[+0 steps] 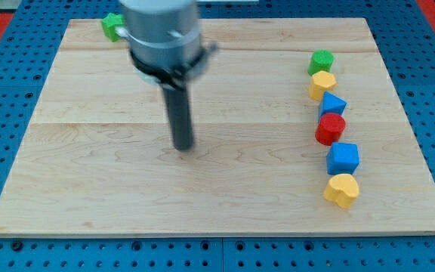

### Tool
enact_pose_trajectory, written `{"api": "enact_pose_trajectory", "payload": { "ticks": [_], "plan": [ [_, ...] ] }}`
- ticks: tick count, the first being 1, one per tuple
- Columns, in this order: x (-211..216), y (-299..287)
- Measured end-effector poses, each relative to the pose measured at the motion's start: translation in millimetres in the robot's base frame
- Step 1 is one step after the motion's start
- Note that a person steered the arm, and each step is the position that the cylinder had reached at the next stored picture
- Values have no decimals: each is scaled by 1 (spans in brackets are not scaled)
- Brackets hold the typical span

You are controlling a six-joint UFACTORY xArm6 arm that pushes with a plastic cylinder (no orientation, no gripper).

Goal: Point your arm to the blue cube

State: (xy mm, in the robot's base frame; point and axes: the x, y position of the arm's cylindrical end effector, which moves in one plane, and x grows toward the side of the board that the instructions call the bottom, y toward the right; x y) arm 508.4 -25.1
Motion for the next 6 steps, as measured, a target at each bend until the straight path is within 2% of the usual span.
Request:
{"api": "enact_pose_trajectory", "payload": {
  "ticks": [1, 2, 3, 4, 5, 6],
  "plan": [
    [39, 73],
    [50, 134],
    [48, 170],
    [49, 177],
    [74, 153],
    [109, 170]
  ]
}}
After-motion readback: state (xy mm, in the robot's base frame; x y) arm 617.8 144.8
